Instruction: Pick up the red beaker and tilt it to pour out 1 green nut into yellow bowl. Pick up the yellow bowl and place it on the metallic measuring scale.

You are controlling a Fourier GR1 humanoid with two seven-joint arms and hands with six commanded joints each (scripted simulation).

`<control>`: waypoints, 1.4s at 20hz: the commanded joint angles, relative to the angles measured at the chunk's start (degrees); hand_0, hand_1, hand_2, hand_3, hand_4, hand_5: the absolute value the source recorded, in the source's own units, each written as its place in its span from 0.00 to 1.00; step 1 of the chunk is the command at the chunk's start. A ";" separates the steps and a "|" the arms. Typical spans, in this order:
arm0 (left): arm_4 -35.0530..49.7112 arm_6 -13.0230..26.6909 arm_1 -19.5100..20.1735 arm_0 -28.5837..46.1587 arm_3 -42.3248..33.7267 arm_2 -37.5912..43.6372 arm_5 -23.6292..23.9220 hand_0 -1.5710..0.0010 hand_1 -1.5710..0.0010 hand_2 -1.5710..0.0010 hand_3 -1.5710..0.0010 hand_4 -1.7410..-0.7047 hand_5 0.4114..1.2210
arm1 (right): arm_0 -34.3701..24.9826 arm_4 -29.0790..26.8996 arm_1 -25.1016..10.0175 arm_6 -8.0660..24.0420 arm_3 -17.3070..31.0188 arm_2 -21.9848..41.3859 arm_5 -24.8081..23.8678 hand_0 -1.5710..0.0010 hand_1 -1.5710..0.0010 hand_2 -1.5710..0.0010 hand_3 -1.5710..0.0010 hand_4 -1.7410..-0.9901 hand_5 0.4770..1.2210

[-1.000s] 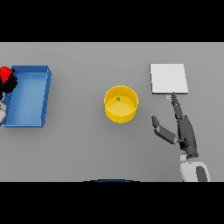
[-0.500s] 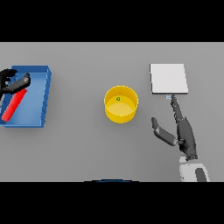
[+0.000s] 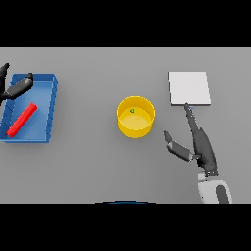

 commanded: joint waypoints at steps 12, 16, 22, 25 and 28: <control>-0.01 -0.12 -0.66 0.14 0.35 -0.38 0.41 1.00 1.00 1.00 1.00 0.91 0.37 | -19.03 17.28 -15.76 1.39 4.70 11.17 13.75 1.00 1.00 1.00 1.00 0.62 0.26; 0.00 -0.80 -1.12 0.72 -0.75 -0.78 0.93 1.00 1.00 1.00 1.00 0.91 0.38 | -25.43 20.47 -17.21 -0.75 9.57 14.83 17.42 1.00 1.00 1.00 1.00 0.63 0.24; -0.45 -0.22 -1.44 -0.21 0.38 -1.10 0.57 1.00 1.00 1.00 1.00 0.91 0.38 | -32.91 22.65 -16.85 -3.43 15.64 19.37 22.34 1.00 1.00 1.00 1.00 0.63 0.28; -0.47 -0.16 -1.44 -0.31 0.03 -1.30 0.38 1.00 1.00 1.00 1.00 0.91 0.38 | -35.11 23.28 -16.14 -4.15 18.92 20.92 23.93 1.00 1.00 1.00 1.00 0.65 0.28; -0.50 -0.49 -1.18 -0.75 0.75 -1.07 -0.06 1.00 1.00 1.00 1.00 0.91 0.39 | -37.40 23.60 -14.94 -4.95 22.29 22.45 25.50 1.00 1.00 1.00 1.00 0.66 0.28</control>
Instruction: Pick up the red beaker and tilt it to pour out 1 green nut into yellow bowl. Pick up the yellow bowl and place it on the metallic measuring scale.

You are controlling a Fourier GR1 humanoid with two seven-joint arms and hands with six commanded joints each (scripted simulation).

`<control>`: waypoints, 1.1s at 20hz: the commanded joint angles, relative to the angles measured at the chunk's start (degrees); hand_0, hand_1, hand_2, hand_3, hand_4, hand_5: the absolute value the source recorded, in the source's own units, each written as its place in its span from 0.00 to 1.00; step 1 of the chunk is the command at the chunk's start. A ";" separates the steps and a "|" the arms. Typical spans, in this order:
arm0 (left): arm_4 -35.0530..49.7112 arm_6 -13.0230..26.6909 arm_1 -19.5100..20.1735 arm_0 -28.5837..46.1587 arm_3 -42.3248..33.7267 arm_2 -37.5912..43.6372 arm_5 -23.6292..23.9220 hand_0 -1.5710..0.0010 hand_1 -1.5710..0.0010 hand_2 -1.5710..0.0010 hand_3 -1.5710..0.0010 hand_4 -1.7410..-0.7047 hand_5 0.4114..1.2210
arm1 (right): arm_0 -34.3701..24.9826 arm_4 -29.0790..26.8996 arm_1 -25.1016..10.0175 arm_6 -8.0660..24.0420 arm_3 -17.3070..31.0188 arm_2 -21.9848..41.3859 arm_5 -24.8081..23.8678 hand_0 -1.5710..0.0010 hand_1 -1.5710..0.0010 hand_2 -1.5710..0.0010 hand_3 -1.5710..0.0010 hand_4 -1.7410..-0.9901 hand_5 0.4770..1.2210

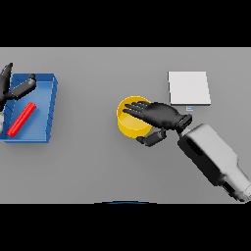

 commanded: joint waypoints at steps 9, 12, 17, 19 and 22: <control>0.11 0.45 0.32 0.19 -0.01 0.08 -0.08 1.00 1.00 1.00 1.00 0.91 0.40 | -3.91 2.69 1.66 1.31 6.55 3.75 3.25 1.00 1.00 1.00 1.00 0.58 0.27; 0.44 -0.53 0.46 0.58 -0.24 0.27 -0.29 1.00 1.00 1.00 1.00 0.91 0.39 | -4.49 2.89 1.50 0.86 6.40 4.49 4.46 1.00 1.00 1.00 1.00 0.58 0.32; 0.28 -0.35 0.85 0.37 -0.52 0.41 -0.08 1.00 1.00 1.00 1.00 0.91 0.38 | -5.93 4.57 2.02 0.72 8.75 5.98 4.39 0.84 0.85 0.85 0.84 0.47 0.57; 0.74 -0.33 1.06 0.50 -0.87 0.79 -0.11 1.00 1.00 1.00 1.00 0.91 0.39 | -4.98 4.38 1.80 0.65 7.67 6.32 4.86 0.54 0.58 0.60 0.70 0.34 0.72; 0.77 -0.51 0.59 0.84 -0.86 0.57 0.12 1.00 1.00 1.00 1.00 0.91 0.39 | -5.19 3.04 0.63 -1.00 7.17 6.32 8.22 0.28 0.30 0.31 0.45 0.18 0.86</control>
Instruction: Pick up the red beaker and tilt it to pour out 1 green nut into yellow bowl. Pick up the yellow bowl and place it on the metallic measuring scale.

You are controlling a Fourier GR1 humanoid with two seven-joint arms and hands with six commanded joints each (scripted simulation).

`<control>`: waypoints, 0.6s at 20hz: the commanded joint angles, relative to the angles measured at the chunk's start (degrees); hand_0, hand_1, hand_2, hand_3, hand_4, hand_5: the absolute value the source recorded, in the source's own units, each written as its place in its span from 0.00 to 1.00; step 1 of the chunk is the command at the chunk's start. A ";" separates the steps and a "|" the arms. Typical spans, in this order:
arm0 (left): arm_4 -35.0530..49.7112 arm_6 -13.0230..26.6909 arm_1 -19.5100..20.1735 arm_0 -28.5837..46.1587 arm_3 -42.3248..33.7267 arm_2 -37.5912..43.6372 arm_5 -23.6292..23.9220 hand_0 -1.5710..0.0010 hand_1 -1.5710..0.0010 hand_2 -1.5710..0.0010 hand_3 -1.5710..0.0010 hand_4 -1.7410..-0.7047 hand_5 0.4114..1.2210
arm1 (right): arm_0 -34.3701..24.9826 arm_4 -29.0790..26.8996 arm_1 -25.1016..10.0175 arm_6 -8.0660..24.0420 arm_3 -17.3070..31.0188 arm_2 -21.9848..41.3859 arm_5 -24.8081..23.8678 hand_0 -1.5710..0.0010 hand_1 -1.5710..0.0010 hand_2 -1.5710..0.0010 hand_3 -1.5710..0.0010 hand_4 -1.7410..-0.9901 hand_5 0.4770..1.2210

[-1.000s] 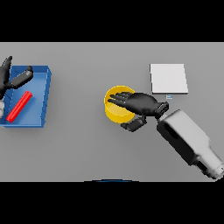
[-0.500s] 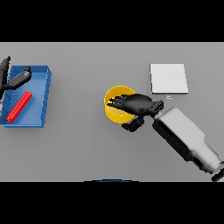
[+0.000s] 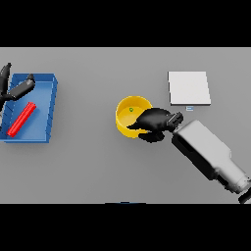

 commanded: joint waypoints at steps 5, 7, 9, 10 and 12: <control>0.00 0.68 0.64 -0.60 -0.62 0.17 -0.11 1.00 1.00 1.00 1.00 0.91 0.39 | 0.05 -0.51 -0.10 1.65 -1.24 -0.28 1.72 0.09 0.10 0.14 0.26 0.06 0.95; 0.40 0.80 0.89 -0.36 -0.34 0.45 -0.38 1.00 1.00 1.00 1.00 0.90 0.39 | 0.79 -0.77 -0.26 3.02 -2.50 -0.46 1.70 0.06 0.06 0.09 0.25 0.04 0.97; -0.14 0.16 0.64 -0.29 -0.31 0.04 -0.21 1.00 1.00 1.00 1.00 0.91 0.39 | 0.36 -1.05 -0.84 4.24 -3.61 -1.07 2.08 0.04 0.04 0.08 0.24 0.03 0.98; -0.31 0.56 0.30 -0.55 -0.25 -0.15 -0.06 1.00 1.00 1.00 1.00 0.91 0.39 | -0.05 -1.92 -1.52 4.36 -4.46 -2.00 2.82 0.03 0.03 0.06 0.24 0.02 0.98; -0.18 0.59 0.70 -0.33 -0.10 0.18 0.08 1.00 1.00 1.00 1.00 0.91 0.39 | -0.51 -3.19 -2.92 4.59 -6.75 -3.09 4.17 0.02 0.02 0.06 0.19 0.01 0.99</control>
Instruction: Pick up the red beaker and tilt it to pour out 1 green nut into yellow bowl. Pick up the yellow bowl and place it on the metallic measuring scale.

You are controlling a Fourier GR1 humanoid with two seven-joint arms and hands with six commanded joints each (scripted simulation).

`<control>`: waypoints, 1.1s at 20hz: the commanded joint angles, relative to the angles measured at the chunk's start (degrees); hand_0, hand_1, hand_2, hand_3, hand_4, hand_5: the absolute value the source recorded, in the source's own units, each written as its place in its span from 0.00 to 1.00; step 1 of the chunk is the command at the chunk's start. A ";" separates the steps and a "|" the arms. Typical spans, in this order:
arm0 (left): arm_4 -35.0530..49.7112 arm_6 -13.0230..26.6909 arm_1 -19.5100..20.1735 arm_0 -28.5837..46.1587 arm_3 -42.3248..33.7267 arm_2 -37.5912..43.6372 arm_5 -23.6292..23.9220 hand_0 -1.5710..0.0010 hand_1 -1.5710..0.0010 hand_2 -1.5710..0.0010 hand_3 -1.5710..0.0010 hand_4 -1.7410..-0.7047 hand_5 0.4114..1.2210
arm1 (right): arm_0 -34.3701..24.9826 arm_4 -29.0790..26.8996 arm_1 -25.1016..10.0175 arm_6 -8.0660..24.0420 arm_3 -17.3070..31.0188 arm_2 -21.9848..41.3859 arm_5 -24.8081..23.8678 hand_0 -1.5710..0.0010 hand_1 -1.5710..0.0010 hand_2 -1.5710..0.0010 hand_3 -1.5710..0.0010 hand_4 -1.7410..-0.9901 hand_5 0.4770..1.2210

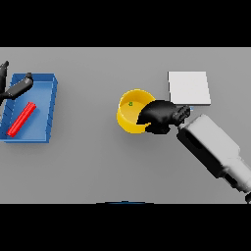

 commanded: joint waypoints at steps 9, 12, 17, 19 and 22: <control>0.72 0.15 0.61 0.39 -1.83 0.25 -0.11 1.00 1.00 1.00 1.00 0.90 0.38 | -1.87 -3.67 -4.71 6.76 -8.56 -4.80 5.53 0.00 0.00 0.01 0.21 0.03 1.00; 0.05 -0.11 1.30 0.72 -2.26 -0.03 -0.03 1.00 1.00 1.00 1.00 0.91 0.39 | -2.46 -3.85 -6.55 5.31 -9.47 -5.43 4.97 0.00 0.00 0.00 0.21 0.03 1.00; -0.25 1.31 1.63 0.71 -3.22 -0.12 0.55 1.00 1.00 1.00 1.00 0.91 0.40 | -5.67 -1.94 -10.45 3.40 -3.41 -7.60 0.56 0.00 0.00 0.00 0.19 0.03 1.00; 0.05 2.38 2.61 0.49 -4.32 0.23 0.35 1.00 1.00 1.00 1.00 0.90 0.40 | -6.78 -1.53 -11.12 2.53 0.53 -8.64 -1.53 0.00 0.00 0.00 0.21 0.03 1.00; 0.05 4.28 2.41 0.79 -5.66 -0.16 1.01 1.00 1.00 1.00 1.00 0.89 0.42 | -7.25 -2.75 -11.66 2.83 5.13 -10.50 -2.66 0.00 0.00 0.00 0.23 0.03 1.00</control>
